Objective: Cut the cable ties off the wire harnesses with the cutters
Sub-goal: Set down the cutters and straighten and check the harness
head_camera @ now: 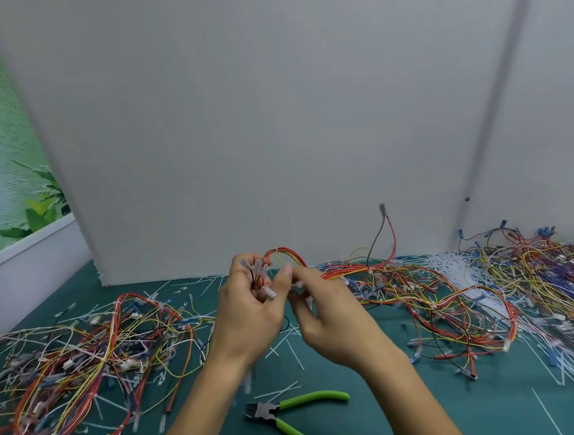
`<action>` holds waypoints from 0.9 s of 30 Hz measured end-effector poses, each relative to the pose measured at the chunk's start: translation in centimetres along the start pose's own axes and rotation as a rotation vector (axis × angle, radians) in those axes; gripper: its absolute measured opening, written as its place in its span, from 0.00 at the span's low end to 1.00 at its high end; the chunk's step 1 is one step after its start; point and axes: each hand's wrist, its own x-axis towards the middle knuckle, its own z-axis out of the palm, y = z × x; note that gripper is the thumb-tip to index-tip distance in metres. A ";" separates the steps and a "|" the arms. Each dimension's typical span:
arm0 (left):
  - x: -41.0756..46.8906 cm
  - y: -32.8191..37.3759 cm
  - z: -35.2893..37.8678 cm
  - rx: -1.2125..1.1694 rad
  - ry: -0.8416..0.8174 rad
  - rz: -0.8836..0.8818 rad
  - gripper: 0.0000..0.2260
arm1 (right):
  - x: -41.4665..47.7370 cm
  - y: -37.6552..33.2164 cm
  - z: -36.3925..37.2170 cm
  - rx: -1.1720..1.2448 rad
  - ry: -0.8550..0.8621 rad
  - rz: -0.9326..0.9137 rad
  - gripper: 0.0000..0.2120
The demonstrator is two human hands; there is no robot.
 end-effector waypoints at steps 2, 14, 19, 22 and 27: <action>0.2 -0.1 -0.1 -0.014 -0.015 -0.020 0.15 | 0.0 -0.2 0.3 -0.029 -0.071 0.020 0.12; -0.2 0.6 -0.3 0.179 -0.344 0.077 0.13 | -0.3 -1.2 1.8 -0.242 -0.381 0.110 0.28; 0.0 0.3 -0.7 0.280 -0.482 0.014 0.04 | -0.2 -1.7 1.8 -0.252 -0.419 0.069 0.26; 0.4 0.1 -1.2 0.220 -0.577 -0.059 0.05 | -0.9 -1.6 2.2 -0.164 -0.459 0.084 0.19; 0.9 -0.9 -1.0 0.166 -0.385 -0.064 0.11 | -0.8 -0.6 1.5 -0.057 -0.549 0.158 0.10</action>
